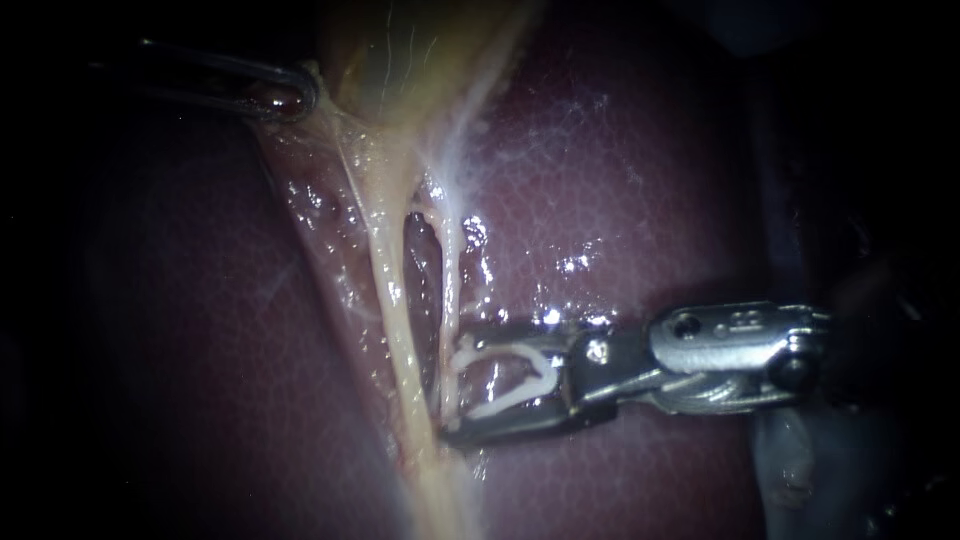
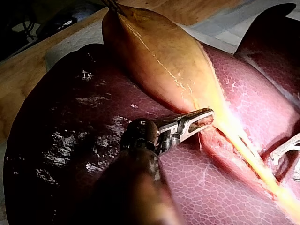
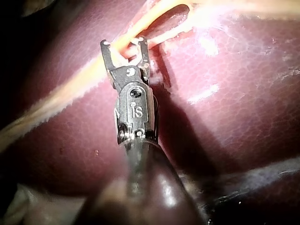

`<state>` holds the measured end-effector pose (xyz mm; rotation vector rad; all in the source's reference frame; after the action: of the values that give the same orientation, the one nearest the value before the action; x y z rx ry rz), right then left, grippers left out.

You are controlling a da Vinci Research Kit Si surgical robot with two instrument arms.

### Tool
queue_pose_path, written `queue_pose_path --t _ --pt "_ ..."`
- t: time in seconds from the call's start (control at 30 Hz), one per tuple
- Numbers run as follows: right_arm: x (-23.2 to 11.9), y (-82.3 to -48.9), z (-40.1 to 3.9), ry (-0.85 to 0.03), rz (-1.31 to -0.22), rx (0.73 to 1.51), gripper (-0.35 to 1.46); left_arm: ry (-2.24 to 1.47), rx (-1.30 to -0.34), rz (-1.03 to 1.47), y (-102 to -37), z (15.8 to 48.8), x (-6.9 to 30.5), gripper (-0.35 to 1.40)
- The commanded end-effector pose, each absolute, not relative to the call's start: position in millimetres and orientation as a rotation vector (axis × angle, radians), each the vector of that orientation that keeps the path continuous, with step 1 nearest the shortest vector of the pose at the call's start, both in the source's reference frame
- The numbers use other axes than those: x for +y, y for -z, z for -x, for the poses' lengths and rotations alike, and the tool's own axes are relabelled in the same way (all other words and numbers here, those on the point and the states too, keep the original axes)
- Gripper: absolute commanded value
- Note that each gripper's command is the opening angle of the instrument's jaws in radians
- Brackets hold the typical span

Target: Clipping first clip left tube

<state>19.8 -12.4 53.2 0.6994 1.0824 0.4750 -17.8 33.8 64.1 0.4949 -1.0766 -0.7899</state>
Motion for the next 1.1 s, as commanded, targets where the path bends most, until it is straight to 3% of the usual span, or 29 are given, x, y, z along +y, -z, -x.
queue_pose_path --t 0.03,0.6,0.9,1.1 --pt "-12.5 -53.4 -20.0 -0.477 -0.707 1.089 0.50 0.790 -1.076 -0.495 -64.1 17.8 33.8 -0.35" --pt "-13.6 -61.4 -20.9 -0.482 -0.811 1.110 0.50 0.790 -1.076 -0.495 -64.1 17.8 33.8 -0.35" --pt "-12.2 -63.6 -20.4 -0.476 -0.945 1.189 0.49 0.790 -1.076 -0.495 -64.1 17.8 33.8 -0.35" --pt "-11.7 -64.3 -20.8 -0.476 -0.956 1.201 0.48 0.790 -1.076 -0.495 -64.1 17.9 33.8 -0.35"
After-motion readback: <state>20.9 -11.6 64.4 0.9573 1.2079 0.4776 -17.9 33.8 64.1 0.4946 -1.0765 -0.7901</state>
